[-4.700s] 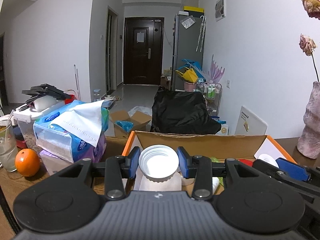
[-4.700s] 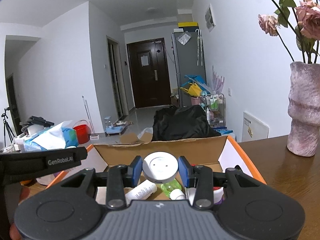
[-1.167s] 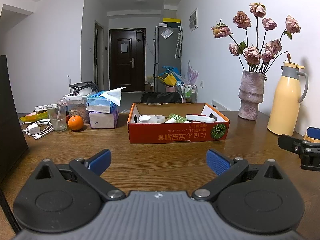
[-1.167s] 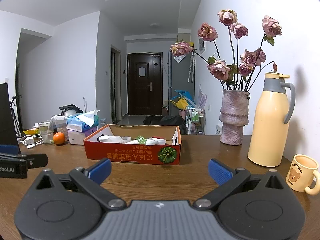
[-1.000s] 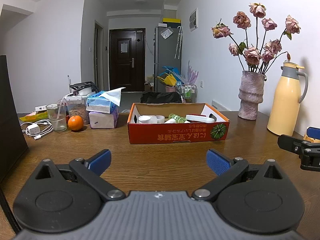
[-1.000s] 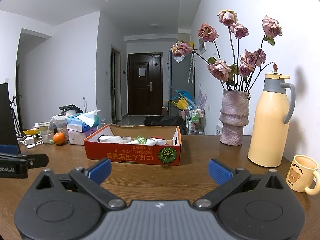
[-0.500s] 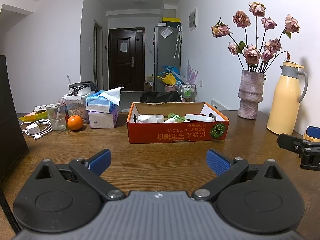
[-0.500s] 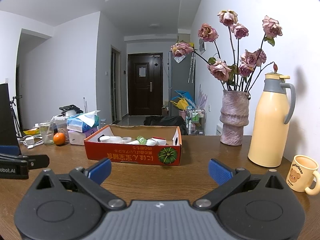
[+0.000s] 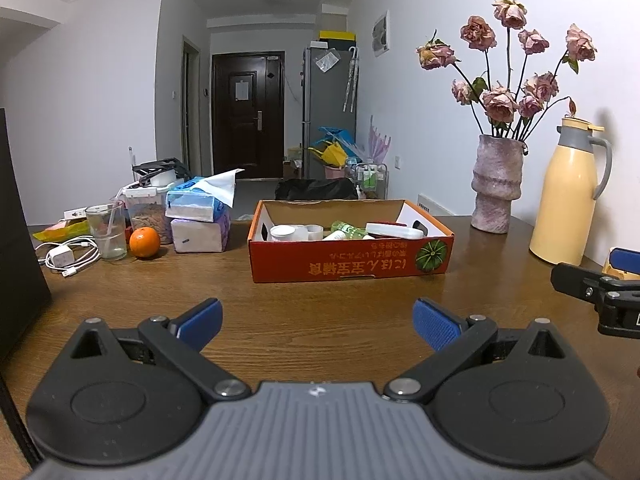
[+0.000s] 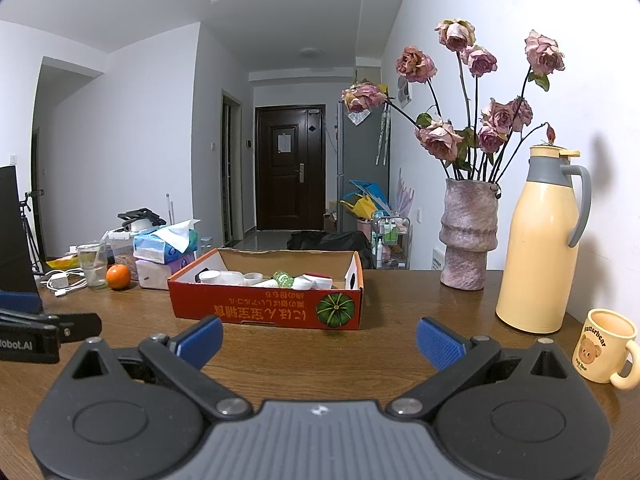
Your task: Organize rigid objects
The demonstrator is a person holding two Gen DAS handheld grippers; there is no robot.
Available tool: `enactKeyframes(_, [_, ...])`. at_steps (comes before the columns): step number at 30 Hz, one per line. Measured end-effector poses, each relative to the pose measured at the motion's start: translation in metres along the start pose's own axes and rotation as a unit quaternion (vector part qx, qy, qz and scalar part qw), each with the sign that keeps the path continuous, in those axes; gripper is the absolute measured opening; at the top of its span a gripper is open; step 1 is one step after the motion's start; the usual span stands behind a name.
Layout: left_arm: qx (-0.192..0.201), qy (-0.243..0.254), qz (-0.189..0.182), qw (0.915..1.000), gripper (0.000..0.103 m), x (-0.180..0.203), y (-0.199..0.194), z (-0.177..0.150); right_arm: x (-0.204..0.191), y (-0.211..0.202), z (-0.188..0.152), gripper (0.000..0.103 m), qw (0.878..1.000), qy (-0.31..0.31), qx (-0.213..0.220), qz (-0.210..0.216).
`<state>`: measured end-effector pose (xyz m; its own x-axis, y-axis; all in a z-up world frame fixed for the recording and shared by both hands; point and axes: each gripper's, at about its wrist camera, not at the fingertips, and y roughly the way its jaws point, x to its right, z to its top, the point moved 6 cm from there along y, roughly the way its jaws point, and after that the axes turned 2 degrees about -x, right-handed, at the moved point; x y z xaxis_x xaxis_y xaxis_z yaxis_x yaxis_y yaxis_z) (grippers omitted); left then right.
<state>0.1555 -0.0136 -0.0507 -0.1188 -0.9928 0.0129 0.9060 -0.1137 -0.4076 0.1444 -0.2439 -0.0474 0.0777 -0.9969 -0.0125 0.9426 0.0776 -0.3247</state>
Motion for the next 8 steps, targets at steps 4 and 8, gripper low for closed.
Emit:
enactKeyframes(4, [0.004, 0.002, 0.003, 1.0000, 0.103, 0.0005, -0.0001, -0.0008, -0.0003, 0.0007, -0.0014, 0.103, 1.000, 0.000, -0.001, 0.000])
enactKeyframes(8, [0.004, 0.001, -0.001, 1.0000, 0.103, 0.0003, 0.0000, -0.0015, -0.0009, 0.0010, -0.0022, 0.103, 1.000, 0.000, -0.001, 0.000])
